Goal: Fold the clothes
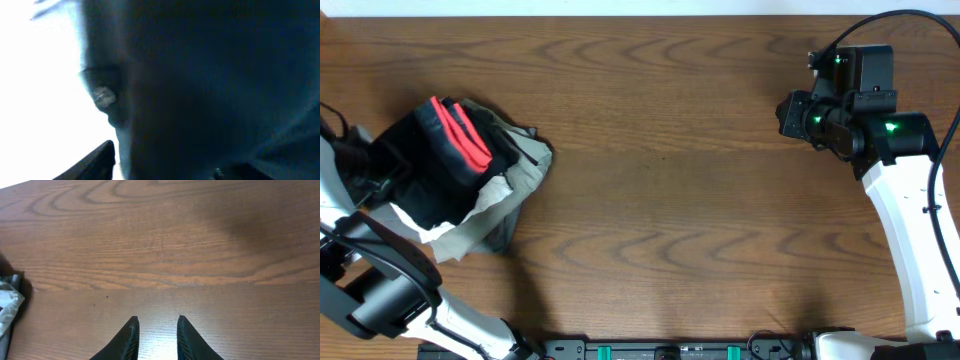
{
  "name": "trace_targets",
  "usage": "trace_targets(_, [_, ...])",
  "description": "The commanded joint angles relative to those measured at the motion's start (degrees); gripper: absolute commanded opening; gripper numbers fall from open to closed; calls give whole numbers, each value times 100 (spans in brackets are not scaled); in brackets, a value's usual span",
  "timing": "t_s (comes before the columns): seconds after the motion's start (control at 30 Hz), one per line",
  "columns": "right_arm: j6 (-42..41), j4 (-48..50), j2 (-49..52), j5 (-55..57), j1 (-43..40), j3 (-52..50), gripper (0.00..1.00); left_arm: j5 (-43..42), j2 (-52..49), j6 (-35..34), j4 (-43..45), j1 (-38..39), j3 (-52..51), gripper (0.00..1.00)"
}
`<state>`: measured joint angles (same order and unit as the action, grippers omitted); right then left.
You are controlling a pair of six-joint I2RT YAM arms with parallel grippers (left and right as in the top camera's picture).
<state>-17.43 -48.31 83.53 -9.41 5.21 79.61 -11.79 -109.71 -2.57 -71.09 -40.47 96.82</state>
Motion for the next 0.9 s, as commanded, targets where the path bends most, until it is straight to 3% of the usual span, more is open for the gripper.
trace_targets(0.0, [-79,28,-2,-26,44,11,25,885,179,-925,-24,-284,13,79])
trace_targets(0.03, [-79,33,-2,-28,44,11,25,887,260,-986,-31,-358,37,88])
trace_targets(0.13, [-79,37,-2,-26,44,11,26,831,647,-1040,-42,-610,144,98])
trace_targets(0.3, [-76,179,-2,-24,44,11,29,313,1537,-946,-59,-863,249,98])
trace_targets(0.4, [-76,358,-2,-26,42,11,31,-422,2131,-634,55,-868,249,98])
trace_targets(0.57, [-46,623,-4,-33,44,11,31,-2345,3058,723,170,-588,249,100])
trace_targets(0.67, [450,728,-7,-256,44,11,36,-3075,3528,1954,55,-138,249,96])
trace_targets(0.73, [962,769,-37,-590,44,11,40,-3139,3836,2688,-63,365,249,96])
trace_targets(0.87, [1700,782,-343,-1351,44,17,48,-2734,4323,3451,-243,1462,247,100])
